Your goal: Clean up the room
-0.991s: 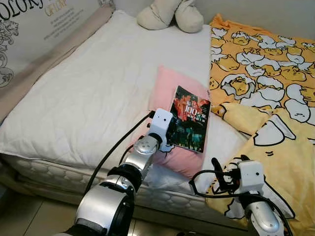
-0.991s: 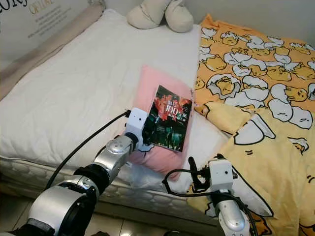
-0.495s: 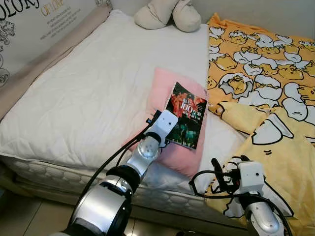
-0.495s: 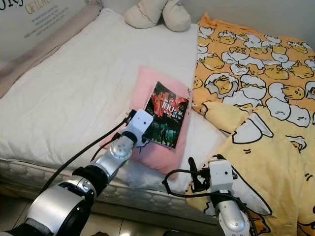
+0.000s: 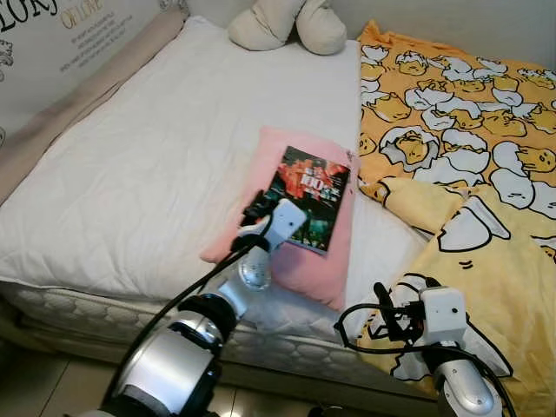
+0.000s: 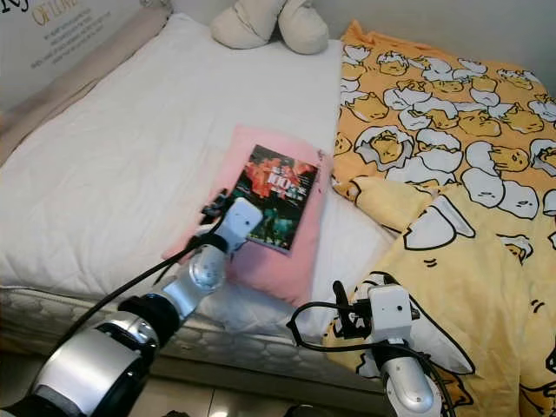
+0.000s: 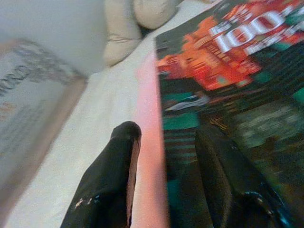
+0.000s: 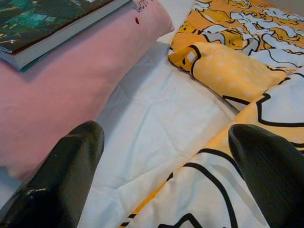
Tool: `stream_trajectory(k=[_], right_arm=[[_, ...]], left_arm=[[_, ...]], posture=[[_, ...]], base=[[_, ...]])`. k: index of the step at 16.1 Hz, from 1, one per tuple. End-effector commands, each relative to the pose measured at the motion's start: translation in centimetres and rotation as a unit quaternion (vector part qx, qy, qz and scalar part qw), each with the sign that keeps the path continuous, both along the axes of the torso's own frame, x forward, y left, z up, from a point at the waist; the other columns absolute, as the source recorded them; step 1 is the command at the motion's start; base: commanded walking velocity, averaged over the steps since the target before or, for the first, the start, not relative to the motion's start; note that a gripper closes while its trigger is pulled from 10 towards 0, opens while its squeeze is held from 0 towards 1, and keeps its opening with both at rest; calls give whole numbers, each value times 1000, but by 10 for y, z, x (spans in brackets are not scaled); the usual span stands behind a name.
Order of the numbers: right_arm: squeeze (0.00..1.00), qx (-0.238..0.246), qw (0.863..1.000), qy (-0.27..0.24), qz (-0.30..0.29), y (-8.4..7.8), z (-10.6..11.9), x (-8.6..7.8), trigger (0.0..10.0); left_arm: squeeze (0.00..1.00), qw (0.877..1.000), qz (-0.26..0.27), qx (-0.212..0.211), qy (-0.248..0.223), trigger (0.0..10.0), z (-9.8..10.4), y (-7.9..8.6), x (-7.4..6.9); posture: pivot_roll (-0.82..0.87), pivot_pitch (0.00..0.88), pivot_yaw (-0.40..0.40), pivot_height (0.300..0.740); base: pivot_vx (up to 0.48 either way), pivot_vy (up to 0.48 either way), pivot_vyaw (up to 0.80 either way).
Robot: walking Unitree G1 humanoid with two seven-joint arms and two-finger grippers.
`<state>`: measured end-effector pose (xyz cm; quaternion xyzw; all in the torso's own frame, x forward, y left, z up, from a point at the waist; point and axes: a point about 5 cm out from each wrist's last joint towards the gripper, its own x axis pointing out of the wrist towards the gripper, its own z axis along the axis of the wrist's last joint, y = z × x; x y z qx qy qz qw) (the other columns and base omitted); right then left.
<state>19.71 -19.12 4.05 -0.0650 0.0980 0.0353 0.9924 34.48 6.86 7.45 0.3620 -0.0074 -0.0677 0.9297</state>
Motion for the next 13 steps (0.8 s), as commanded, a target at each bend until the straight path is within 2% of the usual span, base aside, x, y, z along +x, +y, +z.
stream_trajectory(k=[1, 4, 5, 8, 9, 10, 11, 12, 13], right_arm=[[0, -6, 1000, -3, 5, -1, 3, -1, 10000], [0, -6, 1000, 0, 6, -1, 3, -3, 10000], [0, -7, 1000, 2, 6, -1, 3, -4, 10000], [0, -7, 1000, 2, 6, -1, 3, -5, 10000], [0, -8, 1000, 3, 6, -2, 3, -5, 10000], [0, -8, 1000, 4, 6, -2, 3, -6, 10000], [0, -8, 1000, 4, 5, -2, 3, -7, 10000], [0, -8, 1000, 6, 5, -2, 2, -9, 10000], [0, -8, 1000, 6, 5, -2, 2, -10, 10000]], left_arm=[[0, 1000, 18, 9, 9, 10000, -8, 5, -4], [0, 998, 21, -30, 42, 10000, -12, 6, -5], [0, 994, 30, -67, 80, 10000, -17, 7, -6], [0, 991, 23, -101, 83, 10000, -14, 5, -4], [0, 988, 16, -129, 83, 10000, -10, 2, -2], [0, 978, -16, -189, 93, 10000, -3, -7, -1], [0, 972, -27, -209, 100, 10000, -1, -11, 0], [0, 968, -40, -232, 88, 10000, 9, -14, 5], [0, 970, -48, -230, 69, 10000, 16, -14, 8]], posture=[[-93, 11, -49, 740], [-94, 17, -50, 740], [-94, 17, -50, 740], [-97, 20, -51, 740], [-99, 21, -52, 740], [-100, 23, -52, 740], [-100, 25, -53, 740], [-107, 29, -51, 740], [-105, 32, -53, 740]], base=[[0, 0, 0], [0, 0, 0], [0, 0, 0], [0, 0, 0], [0, 0, 0], [0, 0, 0], [0, 0, 0], [0, 0, 0], [0, 0, 0]])
